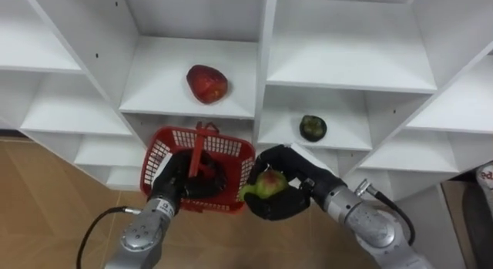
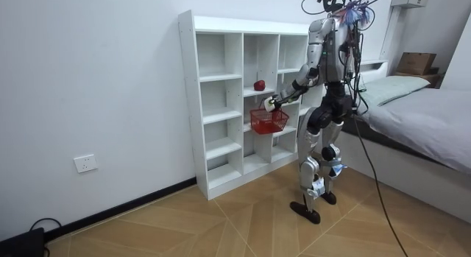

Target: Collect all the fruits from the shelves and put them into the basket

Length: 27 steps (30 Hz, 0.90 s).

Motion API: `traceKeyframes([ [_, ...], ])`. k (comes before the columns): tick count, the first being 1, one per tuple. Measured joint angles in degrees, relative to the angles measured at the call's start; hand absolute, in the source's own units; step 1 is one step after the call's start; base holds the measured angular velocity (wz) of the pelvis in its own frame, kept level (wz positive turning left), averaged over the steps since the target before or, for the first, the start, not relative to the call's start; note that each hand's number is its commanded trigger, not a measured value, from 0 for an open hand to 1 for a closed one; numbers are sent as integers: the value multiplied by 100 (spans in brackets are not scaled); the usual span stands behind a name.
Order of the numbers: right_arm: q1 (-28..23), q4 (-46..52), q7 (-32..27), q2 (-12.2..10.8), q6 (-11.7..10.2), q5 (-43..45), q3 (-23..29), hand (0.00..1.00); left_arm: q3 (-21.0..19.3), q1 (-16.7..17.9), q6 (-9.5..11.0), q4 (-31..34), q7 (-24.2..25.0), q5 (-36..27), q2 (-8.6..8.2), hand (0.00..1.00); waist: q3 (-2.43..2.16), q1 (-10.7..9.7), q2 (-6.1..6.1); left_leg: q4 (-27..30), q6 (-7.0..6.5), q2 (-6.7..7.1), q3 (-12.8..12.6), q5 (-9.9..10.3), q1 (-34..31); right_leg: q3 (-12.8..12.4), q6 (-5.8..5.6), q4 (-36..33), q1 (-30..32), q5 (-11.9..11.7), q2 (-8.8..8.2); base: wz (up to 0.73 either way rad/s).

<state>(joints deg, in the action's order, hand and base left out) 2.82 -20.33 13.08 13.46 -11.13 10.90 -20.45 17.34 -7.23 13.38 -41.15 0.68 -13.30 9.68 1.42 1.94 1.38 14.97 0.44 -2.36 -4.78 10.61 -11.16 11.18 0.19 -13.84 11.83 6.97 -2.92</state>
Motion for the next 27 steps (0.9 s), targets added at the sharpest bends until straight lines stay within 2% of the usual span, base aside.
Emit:
traceKeyframes([
  [8,121,-268,-258,-8,0,123,-85,100,100,-3,4,15,378,-63,6,100,0,5,-65,70,-4,-2,18,-3,-171,0,1,-22,150,-10,-1,0],
  [21,661,-762,-438,-22,-4,518,-82,100,103,49,4,-113,731,-62,-25,100,3,39,-78,91,-13,-1,4,-20,-340,-2,8,-121,356,-14,-15,-1],
  [27,684,-820,-537,-20,-3,516,-84,100,163,60,2,-175,913,-61,-29,100,8,81,-70,153,-14,3,5,-21,-429,12,10,-186,452,-12,-39,0],
])
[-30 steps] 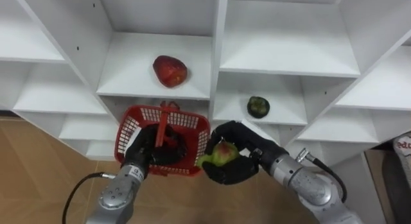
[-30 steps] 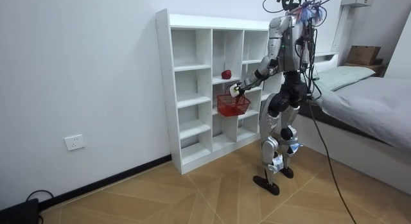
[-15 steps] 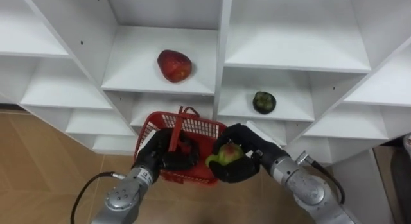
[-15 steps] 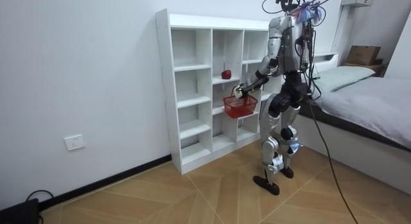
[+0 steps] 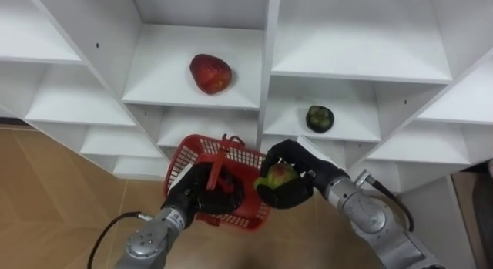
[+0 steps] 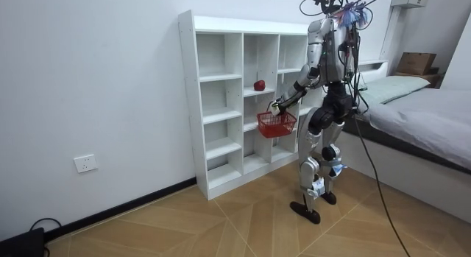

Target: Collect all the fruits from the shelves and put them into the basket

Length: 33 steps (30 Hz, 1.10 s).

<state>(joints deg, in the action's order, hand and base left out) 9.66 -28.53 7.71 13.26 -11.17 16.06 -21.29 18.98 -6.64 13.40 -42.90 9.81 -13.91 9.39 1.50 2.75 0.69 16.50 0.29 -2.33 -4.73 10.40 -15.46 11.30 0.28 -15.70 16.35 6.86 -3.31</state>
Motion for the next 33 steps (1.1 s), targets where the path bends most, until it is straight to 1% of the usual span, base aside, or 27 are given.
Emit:
traceKeyframes([
  [6,1,-10,-70,3,0,-7,-23,100,174,4,-24,-145,193,-2,8,100,13,74,30,23,-20,8,3,-18,-37,34,1,1,9,2,-23,2],
  [12,36,-240,-104,4,9,-17,-380,100,312,2,-26,-150,337,-6,37,100,10,73,51,30,-25,14,5,-31,-55,42,1,-14,23,1,-34,1],
  [18,45,-337,-133,9,16,-7,-439,100,389,0,-65,-154,449,-7,55,100,17,65,63,99,-25,11,6,-31,-133,43,1,-51,83,2,-40,0],
  [22,85,-453,-132,-10,18,-5,-448,100,423,-28,-87,-154,475,-8,57,100,25,61,94,157,-26,11,6,-31,-198,27,8,-120,154,10,-49,0],
  [23,89,-457,-132,-10,19,-5,-448,85,423,-31,-88,-154,476,-8,56,100,27,61,98,172,-25,9,6,-31,-212,27,9,-129,167,9,-49,0],
  [24,90,-458,-132,-10,23,-5,-450,27,433,-32,-93,-153,476,-8,40,100,26,52,103,193,-25,7,13,-31,-234,28,12,-135,178,7,-46,0],
  [25,90,-458,-132,-10,25,-5,-452,0,436,-32,-94,-153,478,-8,37,100,25,50,105,199,-25,6,14,-31,-239,29,13,-136,180,6,-45,0],
  [29,100,-458,-145,-16,48,-16,-453,0,454,-32,-98,-150,492,-8,32,100,22,48,120,227,-26,1,17,-31,-253,38,17,-145,180,-2,-40,0],
  [33,137,-465,-259,-14,48,-32,-437,0,545,-32,-140,-92,477,-8,63,100,22,-10,120,285,-26,0,97,-31,-349,131,18,-112,184,-23,-36,9],
])
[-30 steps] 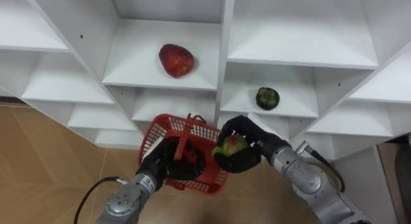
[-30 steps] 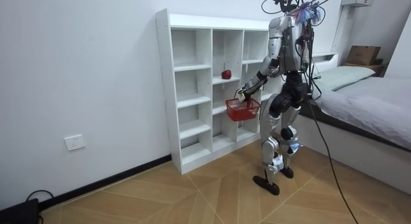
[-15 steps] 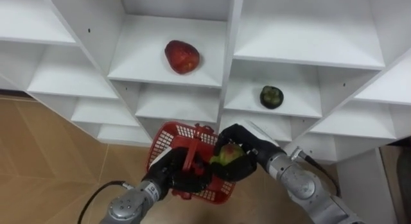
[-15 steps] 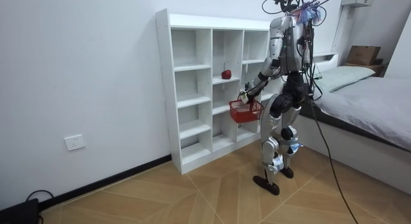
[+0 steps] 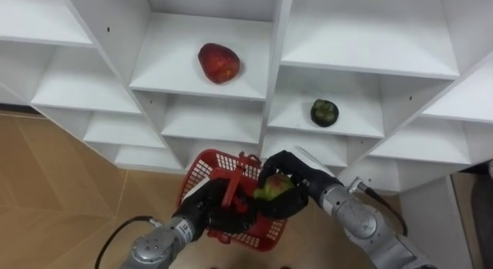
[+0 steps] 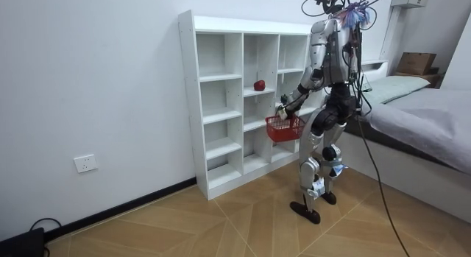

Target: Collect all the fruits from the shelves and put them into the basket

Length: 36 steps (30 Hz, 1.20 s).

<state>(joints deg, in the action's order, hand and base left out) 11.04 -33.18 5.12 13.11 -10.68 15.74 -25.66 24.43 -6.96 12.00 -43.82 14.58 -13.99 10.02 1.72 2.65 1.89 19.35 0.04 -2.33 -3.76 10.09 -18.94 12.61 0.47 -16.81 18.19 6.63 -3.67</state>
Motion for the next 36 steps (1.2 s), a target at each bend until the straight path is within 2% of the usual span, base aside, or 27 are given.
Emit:
traceKeyframes([
  [6,144,-117,-151,-59,-51,-68,-7,0,54,-13,-40,112,-52,0,51,100,-2,-65,3,0,0,0,52,0,-43,22,3,13,6,-2,2,5],
  [26,183,-248,-400,-71,-186,-421,-70,0,60,-79,-65,289,-156,1,154,100,-5,-63,0,-3,0,-1,50,0,-38,24,3,23,5,-3,4,0],
  [36,109,-144,-361,-77,-252,-416,-64,0,-19,-75,-65,405,-264,9,175,100,-38,-49,-49,-19,1,-8,2,0,25,-31,10,13,-12,-10,10,-2],
])
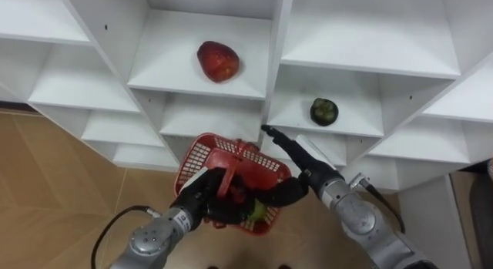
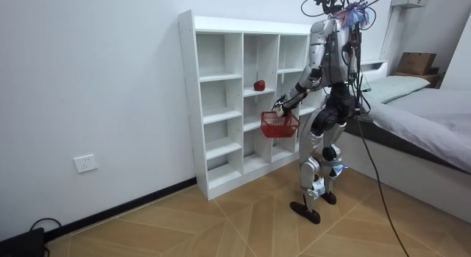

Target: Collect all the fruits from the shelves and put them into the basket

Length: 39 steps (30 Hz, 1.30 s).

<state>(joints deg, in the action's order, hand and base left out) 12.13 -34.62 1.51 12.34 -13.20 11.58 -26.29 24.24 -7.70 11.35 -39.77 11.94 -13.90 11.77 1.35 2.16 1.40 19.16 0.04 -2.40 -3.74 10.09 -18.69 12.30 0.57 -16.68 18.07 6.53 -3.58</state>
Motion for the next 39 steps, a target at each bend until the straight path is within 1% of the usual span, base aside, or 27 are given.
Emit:
traceKeyframes([
  [2,-17,51,48,-5,2,15,-1,0,-50,1,1,0,-4,4,15,100,-9,0,-14,-33,2,1,-5,-1,74,-8,0,5,-59,0,2,-3],
  [4,-16,135,133,-6,5,52,-4,0,-114,14,4,0,-58,8,-6,100,-14,41,-21,-94,9,6,-46,-8,206,-61,-1,6,-135,1,10,-11],
  [7,-21,200,186,5,23,162,4,0,-150,27,19,-1,-151,9,-17,100,-16,96,-22,-177,19,6,-79,-16,298,-77,0,13,-191,1,15,-8],
  [8,-34,262,241,3,73,246,-7,0,-156,37,24,-12,-183,17,-20,100,-17,124,-21,-193,21,6,-82,-22,333,-77,0,21,-226,2,17,0],
  [10,-146,618,416,39,159,300,-13,0,-160,115,25,-19,-224,18,-19,100,-25,156,-17,-211,22,6,-92,-33,352,-84,0,40,-240,2,22,0],
  [13,-347,972,620,33,166,505,-27,0,-170,294,24,-92,-244,202,-13,100,-31,172,-3,-300,25,10,-102,-59,545,-100,-9,129,-408,-8,36,0],
  [14,-452,1118,694,56,165,504,-58,0,-175,360,24,-127,-245,343,-6,100,-42,204,10,-360,29,10,-108,-62,638,-106,-11,173,-493,-6,45,0],
  [16,-526,1300,823,132,166,504,-82,0,-188,364,25,-263,-243,554,-10,100,-50,263,30,-390,30,9,-105,-62,694,-103,-11,201,-552,-6,49,0],
  [20,-547,1495,919,308,167,495,-121,0,-302,369,24,-522,-244,596,-26,100,-54,285,65,-433,31,12,-97,-63,742,-96,-14,212,-598,0,48,0],
  [22,-551,1624,979,417,169,458,-121,0,-389,387,22,-545,-250,597,-20,100,-59,298,118,-431,37,13,-99,-67,759,-105,-13,205,-597,1,48,0],
  [25,-575,1755,1074,454,195,466,-121,0,-472,386,22,-608,-249,612,-12,100,-63,301,189,-443,41,11,-108,-70,795,-112,-5,191,-609,8,49,-1],
  [27,-596,1962,1178,485,221,490,-121,0,-598,365,23,-803,-273,614,-16,100,-53,288,269,-445,44,8,-115,-71,799,-119,-2,186,-611,12,51,0],
  [29,-619,2180,1256,541,242,466,-121,0,-612,344,23,-1028,-319,612,2,100,-48,290,312,-456,44,8,-125,-71,820,-120,-2,189,-630,12,50,0],
  [30,-648,2338,1271,570,246,446,-120,0,-610,357,20,-1171,-372,613,5,100,-43,290,324,-462,43,7,-123,-70,849,-117,-3,217,-679,12,51,0],
  [32,-651,2487,1304,589,245,409,-116,0,-613,386,15,-1249,-417,612,23,100,-43,305,335,-469,43,7,-118,-69,888,-112,-7,237,-721,13,53,5],
  [35,-653,2761,1362,585,246,401,-110,0,-656,384,17,-1351,-455,611,54,100,-35,301,323,-479,45,4,-75,-70,920,-94,-11,303,-794,4,67,6],
  [39,-643,3231,1359,588,226,406,-98,0,-656,385,18,-1512,-557,670,62,100,-39,307,328,-581,49,9,-101,-74,971,-92,-12,303,-798,6,65,-3],
])
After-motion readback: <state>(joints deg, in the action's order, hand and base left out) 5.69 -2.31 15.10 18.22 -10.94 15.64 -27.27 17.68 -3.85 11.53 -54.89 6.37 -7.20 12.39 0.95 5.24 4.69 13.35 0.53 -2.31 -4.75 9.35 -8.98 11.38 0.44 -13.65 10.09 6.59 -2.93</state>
